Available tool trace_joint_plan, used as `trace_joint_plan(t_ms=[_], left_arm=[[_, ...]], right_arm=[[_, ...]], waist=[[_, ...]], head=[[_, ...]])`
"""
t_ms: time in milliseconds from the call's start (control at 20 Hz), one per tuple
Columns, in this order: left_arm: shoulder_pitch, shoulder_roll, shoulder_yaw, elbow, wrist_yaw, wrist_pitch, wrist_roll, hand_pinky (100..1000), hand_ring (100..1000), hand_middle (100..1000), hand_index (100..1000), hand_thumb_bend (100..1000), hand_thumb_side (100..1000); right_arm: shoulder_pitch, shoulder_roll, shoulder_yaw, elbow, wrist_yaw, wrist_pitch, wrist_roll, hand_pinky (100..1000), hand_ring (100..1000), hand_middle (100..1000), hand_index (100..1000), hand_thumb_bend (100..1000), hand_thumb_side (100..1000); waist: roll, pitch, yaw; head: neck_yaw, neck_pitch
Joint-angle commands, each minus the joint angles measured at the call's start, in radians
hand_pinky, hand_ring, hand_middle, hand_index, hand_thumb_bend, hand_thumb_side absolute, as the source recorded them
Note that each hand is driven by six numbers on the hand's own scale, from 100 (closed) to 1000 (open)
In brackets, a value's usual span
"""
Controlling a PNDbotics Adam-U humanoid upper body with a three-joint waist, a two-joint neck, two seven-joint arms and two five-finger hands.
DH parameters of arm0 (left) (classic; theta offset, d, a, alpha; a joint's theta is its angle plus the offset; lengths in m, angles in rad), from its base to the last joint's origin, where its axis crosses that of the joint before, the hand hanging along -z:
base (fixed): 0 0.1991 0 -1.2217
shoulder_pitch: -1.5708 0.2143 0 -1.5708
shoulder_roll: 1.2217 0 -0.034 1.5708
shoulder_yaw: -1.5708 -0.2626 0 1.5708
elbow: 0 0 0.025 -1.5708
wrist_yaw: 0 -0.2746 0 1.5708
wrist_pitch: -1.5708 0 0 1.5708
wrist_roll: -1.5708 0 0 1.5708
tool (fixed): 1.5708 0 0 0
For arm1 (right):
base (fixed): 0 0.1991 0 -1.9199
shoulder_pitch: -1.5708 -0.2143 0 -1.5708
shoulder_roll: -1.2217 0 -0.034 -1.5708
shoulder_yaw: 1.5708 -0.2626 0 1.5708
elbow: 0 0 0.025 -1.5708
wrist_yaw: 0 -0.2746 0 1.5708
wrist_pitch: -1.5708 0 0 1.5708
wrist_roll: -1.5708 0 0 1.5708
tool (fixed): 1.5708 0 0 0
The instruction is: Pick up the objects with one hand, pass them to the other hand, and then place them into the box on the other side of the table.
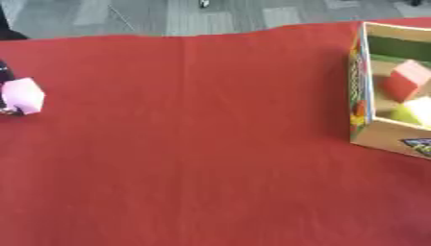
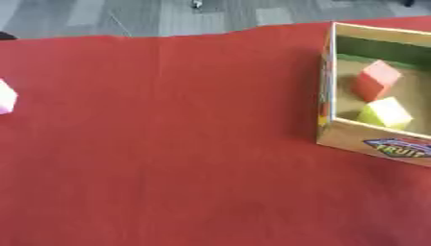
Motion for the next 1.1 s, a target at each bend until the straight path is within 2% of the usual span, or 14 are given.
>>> trace_joint_plan(t_ms=[50, 150, 350, 550, 1100], left_arm=[[-0.013, 0.045, 0.009, -0.001, -0.015, 0.003, -0.007, 753, 756, 676, 602, 504, 100], [-0.014, 0.043, 0.01, 0.001, -0.019, 0.005, -0.011, 733, 715, 612, 534, 434, 100], [-0.016, 0.039, 0.014, -0.003, 0.001, 0.01, -0.016, 711, 678, 563, 482, 350, 100], [-0.015, 0.041, 0.011, -0.035, 0.04, 0.003, 0.004, 695, 660, 541, 472, 301, 100], [0.011, 0.051, -0.026, -0.163, 0.198, -0.047, 0.042, 679, 632, 499, 466, 225, 100]], right_arm=[[-0.001, -0.016, -0.008, -0.016, 0.007, 0.002, -0.003, 977, 1000, 852, 980, 100, 471], [0.0, -0.015, -0.008, -0.016, 0.008, 0.003, -0.003, 977, 1000, 853, 980, 100, 471], [0.003, -0.016, -0.008, -0.016, 0.006, 0.005, -0.004, 977, 1000, 851, 980, 100, 473], [0.011, -0.024, -0.01, -0.016, -0.002, 0.002, -0.006, 977, 1000, 850, 978, 100, 494], [0.054, -0.082, -0.017, -0.016, -0.072, -0.018, -0.014, 976, 1000, 848, 975, 100, 461]], waist=[[-0.003, -0.017, -0.001], [-0.004, -0.018, 0.0], [-0.005, -0.021, 0.004], [-0.009, -0.034, 0.014], [-0.025, -0.108, 0.062]], head=[[0.003, -0.012], [0.002, -0.01], [0.0, -0.005], [-0.005, 0.005], [-0.041, 0.048]])
